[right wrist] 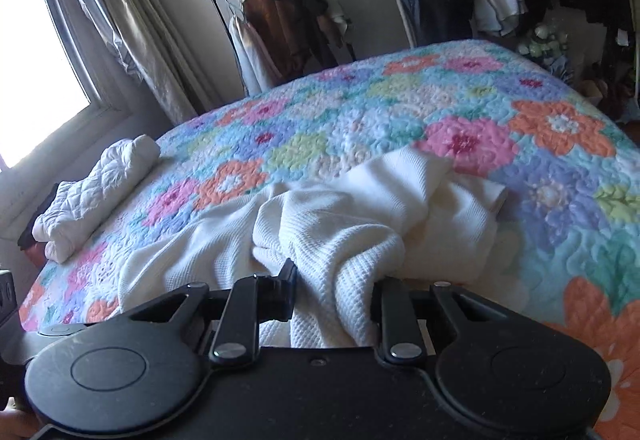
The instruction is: Fold clothes
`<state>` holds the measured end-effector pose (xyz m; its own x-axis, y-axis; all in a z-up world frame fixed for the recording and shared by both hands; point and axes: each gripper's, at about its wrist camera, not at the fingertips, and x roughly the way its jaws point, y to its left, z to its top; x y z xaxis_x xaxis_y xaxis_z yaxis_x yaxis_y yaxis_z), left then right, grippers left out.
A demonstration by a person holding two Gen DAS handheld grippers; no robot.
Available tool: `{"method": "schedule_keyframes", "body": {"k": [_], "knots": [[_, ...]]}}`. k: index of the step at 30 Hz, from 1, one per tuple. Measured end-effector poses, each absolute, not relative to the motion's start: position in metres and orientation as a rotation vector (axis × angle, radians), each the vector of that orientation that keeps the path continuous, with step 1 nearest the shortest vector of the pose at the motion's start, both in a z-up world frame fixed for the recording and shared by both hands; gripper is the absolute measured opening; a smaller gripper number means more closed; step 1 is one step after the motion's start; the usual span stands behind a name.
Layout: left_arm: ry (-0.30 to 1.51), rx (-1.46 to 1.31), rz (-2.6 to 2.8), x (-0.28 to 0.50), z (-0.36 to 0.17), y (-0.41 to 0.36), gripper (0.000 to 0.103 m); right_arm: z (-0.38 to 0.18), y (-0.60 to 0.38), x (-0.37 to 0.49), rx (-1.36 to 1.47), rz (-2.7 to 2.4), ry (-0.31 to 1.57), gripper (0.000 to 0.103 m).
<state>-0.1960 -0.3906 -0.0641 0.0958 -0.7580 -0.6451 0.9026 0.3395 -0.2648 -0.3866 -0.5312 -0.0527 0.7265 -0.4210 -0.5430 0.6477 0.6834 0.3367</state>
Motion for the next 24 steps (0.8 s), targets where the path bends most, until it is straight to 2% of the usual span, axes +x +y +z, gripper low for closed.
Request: {"method": "schedule_keyframes", "body": {"k": [2, 4, 6, 10, 14, 19, 24], "knots": [[0.794, 0.223, -1.207, -0.194, -0.067, -0.391, 0.032, -0.05, -0.529, -0.386, 0.5, -0.653, 0.459, 0.021], [0.779, 0.229, -1.178, -0.19, -0.068, -0.391, 0.021, -0.05, -0.529, -0.387, 0.479, -0.668, 0.466, 0.021], [0.765, 0.22, -1.16, -0.187, -0.068, -0.389, 0.019, -0.051, -0.53, -0.387, 0.475, -0.672, 0.47, 0.019], [0.697, 0.2, -1.077, -0.179, -0.059, -0.379, 0.019, -0.049, -0.532, -0.389, 0.461, -0.709, 0.461, 0.017], [0.709, 0.161, -0.998, -0.161, -0.059, -0.371, 0.019, -0.048, -0.532, -0.391, 0.437, -0.718, 0.474, 0.016], [0.651, 0.425, -0.899, -0.171, -0.073, -0.387, 0.019, -0.052, -0.533, -0.388, 0.44, -0.688, 0.508, 0.016], [0.634, 0.395, -0.877, -0.167, -0.062, -0.379, 0.019, -0.052, -0.533, -0.389, 0.446, -0.697, 0.502, 0.016]]}}
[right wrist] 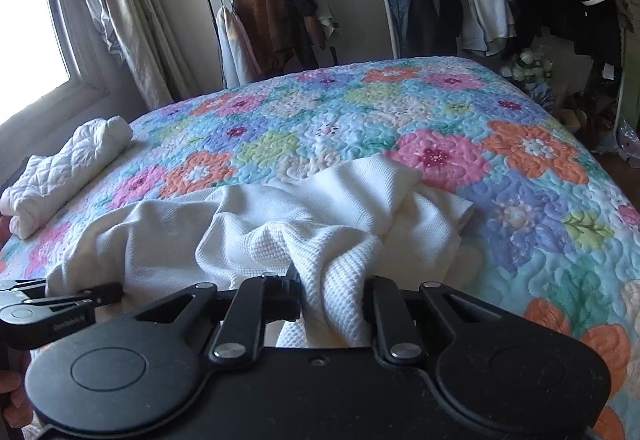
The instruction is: Fold clothes
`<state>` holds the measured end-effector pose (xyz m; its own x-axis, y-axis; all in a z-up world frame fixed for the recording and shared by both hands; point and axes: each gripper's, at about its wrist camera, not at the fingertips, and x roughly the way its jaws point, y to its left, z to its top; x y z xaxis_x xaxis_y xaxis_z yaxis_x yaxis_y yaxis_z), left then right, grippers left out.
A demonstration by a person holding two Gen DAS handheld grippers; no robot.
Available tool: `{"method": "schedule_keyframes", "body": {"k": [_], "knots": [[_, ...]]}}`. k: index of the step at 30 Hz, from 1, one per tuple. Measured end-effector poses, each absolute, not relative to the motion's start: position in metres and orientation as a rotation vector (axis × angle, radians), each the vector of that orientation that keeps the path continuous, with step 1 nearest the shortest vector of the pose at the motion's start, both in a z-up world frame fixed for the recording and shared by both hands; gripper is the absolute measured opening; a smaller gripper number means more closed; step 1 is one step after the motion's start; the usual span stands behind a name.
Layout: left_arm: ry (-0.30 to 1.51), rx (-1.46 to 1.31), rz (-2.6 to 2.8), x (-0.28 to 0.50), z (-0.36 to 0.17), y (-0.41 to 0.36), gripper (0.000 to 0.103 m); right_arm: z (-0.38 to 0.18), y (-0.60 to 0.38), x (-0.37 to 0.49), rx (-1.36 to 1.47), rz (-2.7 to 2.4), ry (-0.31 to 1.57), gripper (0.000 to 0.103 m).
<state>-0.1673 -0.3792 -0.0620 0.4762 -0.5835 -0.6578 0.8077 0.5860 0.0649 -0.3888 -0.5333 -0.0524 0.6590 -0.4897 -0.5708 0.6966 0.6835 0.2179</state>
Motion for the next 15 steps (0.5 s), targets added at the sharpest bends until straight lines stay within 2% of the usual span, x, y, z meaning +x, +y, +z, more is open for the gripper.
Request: {"method": "schedule_keyframes", "body": {"k": [3, 7, 15], "knots": [[0.647, 0.398, -0.832, -0.161, -0.054, -0.373, 0.021, -0.049, -0.533, -0.393, 0.45, -0.708, 0.486, 0.016], [0.776, 0.42, -0.883, -0.155, -0.05, -0.364, 0.023, -0.043, -0.533, -0.398, 0.518, -0.673, 0.459, 0.016], [0.712, 0.466, -0.991, -0.187, -0.031, -0.349, 0.027, -0.041, -0.532, -0.396, 0.553, -0.595, 0.432, 0.017]]}}
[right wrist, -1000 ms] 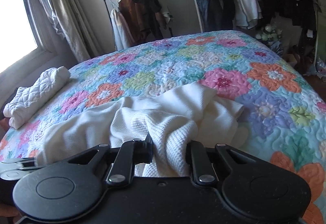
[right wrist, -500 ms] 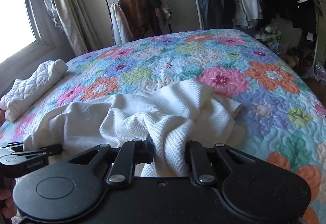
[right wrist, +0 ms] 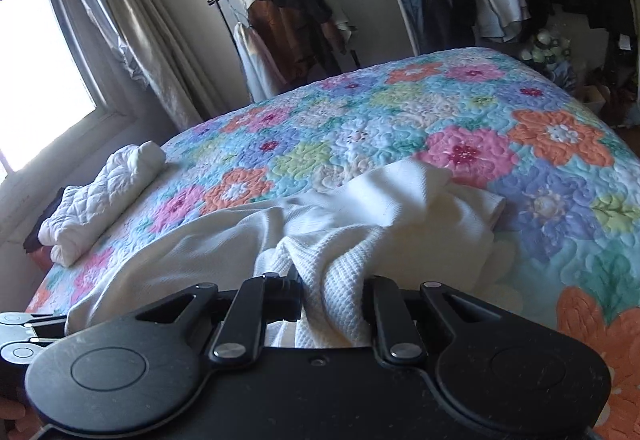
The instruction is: Fold clothes
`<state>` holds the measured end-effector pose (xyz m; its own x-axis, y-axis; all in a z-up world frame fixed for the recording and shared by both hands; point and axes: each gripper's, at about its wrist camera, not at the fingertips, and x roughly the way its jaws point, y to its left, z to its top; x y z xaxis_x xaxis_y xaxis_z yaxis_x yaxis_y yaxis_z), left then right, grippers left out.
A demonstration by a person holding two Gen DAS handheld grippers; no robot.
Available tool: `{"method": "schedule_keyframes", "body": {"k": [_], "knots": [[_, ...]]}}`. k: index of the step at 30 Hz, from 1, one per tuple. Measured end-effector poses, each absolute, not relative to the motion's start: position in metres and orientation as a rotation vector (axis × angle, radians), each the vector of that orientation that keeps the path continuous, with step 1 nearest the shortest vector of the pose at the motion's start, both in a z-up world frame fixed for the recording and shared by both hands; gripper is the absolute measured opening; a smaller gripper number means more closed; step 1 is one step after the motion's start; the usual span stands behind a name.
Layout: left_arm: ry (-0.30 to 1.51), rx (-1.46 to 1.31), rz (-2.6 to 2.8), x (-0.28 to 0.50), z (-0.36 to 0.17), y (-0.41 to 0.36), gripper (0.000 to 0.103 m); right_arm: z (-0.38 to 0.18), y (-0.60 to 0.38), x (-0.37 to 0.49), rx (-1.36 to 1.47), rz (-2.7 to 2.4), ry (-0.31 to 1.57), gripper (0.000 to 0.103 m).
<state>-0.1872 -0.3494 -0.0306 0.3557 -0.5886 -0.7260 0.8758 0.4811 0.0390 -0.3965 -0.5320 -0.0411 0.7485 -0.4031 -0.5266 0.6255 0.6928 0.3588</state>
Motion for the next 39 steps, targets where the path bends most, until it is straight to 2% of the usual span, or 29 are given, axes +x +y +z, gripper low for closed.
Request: {"method": "schedule_keyframes", "body": {"k": [2, 3, 4, 11, 15, 20, 26, 27, 28, 32, 34, 39], "knots": [[0.712, 0.489, -0.998, -0.195, -0.027, -0.349, 0.031, -0.04, -0.531, -0.396, 0.555, -0.585, 0.422, 0.017], [0.716, 0.51, -1.002, -0.199, -0.027, -0.349, 0.038, -0.039, -0.531, -0.396, 0.551, -0.583, 0.416, 0.017], [0.72, 0.531, -1.002, -0.203, -0.028, -0.348, 0.041, -0.037, -0.53, -0.397, 0.547, -0.582, 0.411, 0.017], [0.63, 0.546, -1.016, -0.221, -0.004, -0.326, 0.042, -0.026, -0.527, -0.397, 0.451, -0.644, 0.406, 0.016], [0.633, 0.5, -1.088, -0.226, 0.013, -0.322, 0.058, -0.021, -0.524, -0.399, 0.446, -0.624, 0.407, 0.014], [0.599, 0.46, -1.216, -0.248, 0.006, -0.333, 0.063, -0.002, -0.498, -0.398, 0.341, -0.571, 0.404, 0.013], [0.705, 0.333, -1.314, -0.241, -0.005, -0.358, 0.072, -0.001, -0.508, -0.412, 0.441, -0.494, 0.358, 0.012], [0.707, 0.305, -1.334, -0.241, -0.005, -0.36, 0.077, -0.002, -0.508, -0.411, 0.472, -0.475, 0.347, 0.012], [0.705, 0.287, -1.351, -0.24, -0.006, -0.363, 0.082, -0.002, -0.51, -0.414, 0.499, -0.457, 0.338, 0.012], [0.69, 0.222, -1.407, -0.238, -0.008, -0.373, 0.087, 0.004, -0.506, -0.419, 0.54, -0.413, 0.317, 0.012], [0.684, 0.19, -1.425, -0.239, -0.009, -0.374, 0.094, 0.008, -0.5, -0.42, 0.526, -0.406, 0.315, 0.013], [0.575, 0.233, -1.486, -0.258, -0.011, -0.376, 0.1, 0.011, -0.495, -0.42, 0.55, -0.354, 0.308, 0.013]]}}
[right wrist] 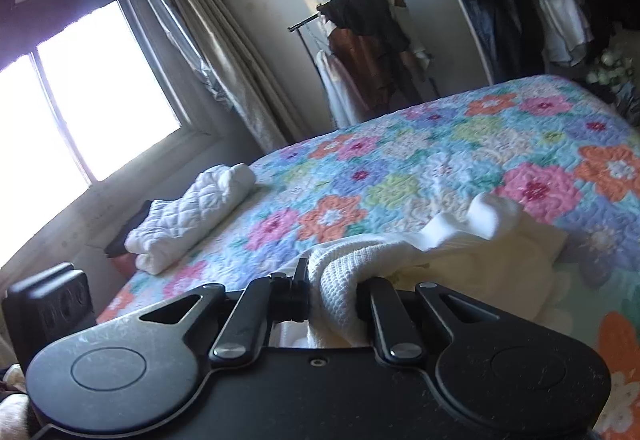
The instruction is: Fold clothes
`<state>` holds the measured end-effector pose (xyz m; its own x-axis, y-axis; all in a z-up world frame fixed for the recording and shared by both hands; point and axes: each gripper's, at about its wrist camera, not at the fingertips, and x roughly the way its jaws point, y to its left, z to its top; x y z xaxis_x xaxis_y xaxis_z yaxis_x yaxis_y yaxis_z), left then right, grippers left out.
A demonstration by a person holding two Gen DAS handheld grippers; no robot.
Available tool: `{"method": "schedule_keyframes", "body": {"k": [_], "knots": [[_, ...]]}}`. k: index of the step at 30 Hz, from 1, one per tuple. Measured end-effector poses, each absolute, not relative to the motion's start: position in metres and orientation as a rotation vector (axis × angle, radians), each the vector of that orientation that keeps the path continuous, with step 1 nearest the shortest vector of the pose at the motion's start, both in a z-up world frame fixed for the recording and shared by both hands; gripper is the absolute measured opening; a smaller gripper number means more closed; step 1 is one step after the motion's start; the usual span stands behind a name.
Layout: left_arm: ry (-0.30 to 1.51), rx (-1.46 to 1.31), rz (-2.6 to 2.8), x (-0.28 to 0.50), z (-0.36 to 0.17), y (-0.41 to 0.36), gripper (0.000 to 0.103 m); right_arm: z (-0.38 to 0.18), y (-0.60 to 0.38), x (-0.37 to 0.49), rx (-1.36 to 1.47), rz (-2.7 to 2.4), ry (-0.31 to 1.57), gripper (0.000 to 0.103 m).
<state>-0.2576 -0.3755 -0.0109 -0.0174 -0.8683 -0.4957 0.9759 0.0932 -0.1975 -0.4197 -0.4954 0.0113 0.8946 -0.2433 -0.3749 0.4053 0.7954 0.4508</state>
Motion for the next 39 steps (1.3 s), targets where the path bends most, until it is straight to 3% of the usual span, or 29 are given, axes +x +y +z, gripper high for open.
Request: {"method": "schedule_keyframes", "body": {"k": [26, 29, 31, 33, 36, 39], "knots": [[0.406, 0.191, -1.415, -0.261, -0.027, -0.363, 0.102, -0.003, -0.491, -0.402, 0.632, -0.266, 0.392, 0.013], [0.398, 0.179, -1.421, -0.262, -0.025, -0.364, 0.088, -0.005, -0.492, -0.403, 0.64, -0.264, 0.387, 0.013], [0.403, 0.184, -1.448, -0.263, -0.024, -0.368, 0.058, -0.006, -0.494, -0.403, 0.647, -0.265, 0.385, 0.013], [0.407, 0.203, -1.467, -0.265, -0.024, -0.371, 0.048, -0.008, -0.495, -0.402, 0.651, -0.269, 0.386, 0.013], [0.37, 0.235, -1.516, -0.272, -0.025, -0.37, 0.022, -0.01, -0.496, -0.401, 0.648, -0.273, 0.389, 0.013], [0.369, 0.247, -1.515, -0.275, -0.025, -0.37, 0.022, -0.011, -0.497, -0.401, 0.651, -0.274, 0.389, 0.013]]}}
